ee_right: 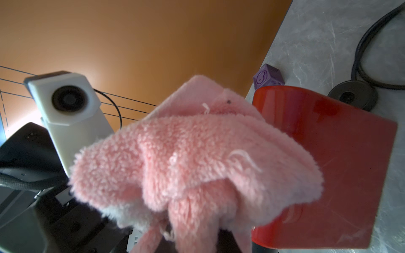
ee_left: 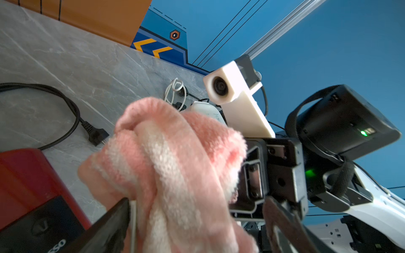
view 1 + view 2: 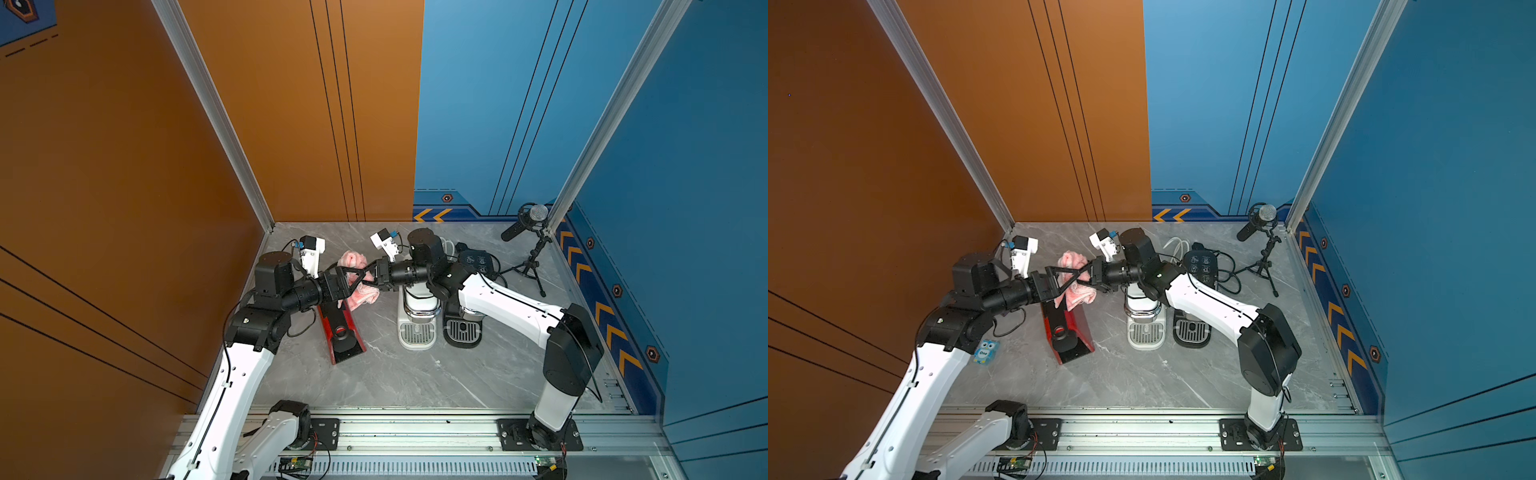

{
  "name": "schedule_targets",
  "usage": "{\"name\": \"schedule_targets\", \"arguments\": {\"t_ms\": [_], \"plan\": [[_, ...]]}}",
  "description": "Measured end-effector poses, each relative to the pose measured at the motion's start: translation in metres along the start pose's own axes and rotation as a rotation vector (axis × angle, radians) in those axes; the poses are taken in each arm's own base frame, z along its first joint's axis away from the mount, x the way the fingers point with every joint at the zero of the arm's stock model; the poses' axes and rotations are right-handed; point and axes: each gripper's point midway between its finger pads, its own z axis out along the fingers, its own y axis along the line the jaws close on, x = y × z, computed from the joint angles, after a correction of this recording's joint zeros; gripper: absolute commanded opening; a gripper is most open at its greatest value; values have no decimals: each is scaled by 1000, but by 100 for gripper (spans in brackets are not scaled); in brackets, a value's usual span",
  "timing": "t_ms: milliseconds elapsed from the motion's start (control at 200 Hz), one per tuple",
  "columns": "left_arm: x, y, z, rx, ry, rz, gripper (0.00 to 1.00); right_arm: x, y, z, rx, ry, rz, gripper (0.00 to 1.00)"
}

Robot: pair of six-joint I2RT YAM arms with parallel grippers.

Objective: Wipe the surface of a coffee machine
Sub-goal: Adjust the cleaning item.

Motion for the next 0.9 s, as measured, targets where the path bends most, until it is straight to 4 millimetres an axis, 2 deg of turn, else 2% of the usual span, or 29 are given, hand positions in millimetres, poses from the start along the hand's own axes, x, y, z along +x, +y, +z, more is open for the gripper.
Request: {"name": "schedule_targets", "arguments": {"t_ms": [135,275,380,405,490,555,681,901], "plan": [[4,6,6,-3,15,-14,95,-3,-1,-4,-10,-16,11,0],[13,22,20,-31,61,-99,91,9,4,2,-21,7,3,0],[15,19,20,-16,73,-129,87,15,5,6,-20,16,2,0],[15,18,20,-14,74,-134,82,15,5,6,-20,15,1,0],[15,15,20,-2,77,-154,74,15,5,7,-18,10,-7,0],[15,12,20,8,80,-172,64,14,6,7,-17,2,-16,0],[15,9,19,19,87,-208,51,12,6,6,-16,-14,-34,0],[4,-1,13,45,68,-221,65,9,17,-1,-30,-44,-71,0]]}}
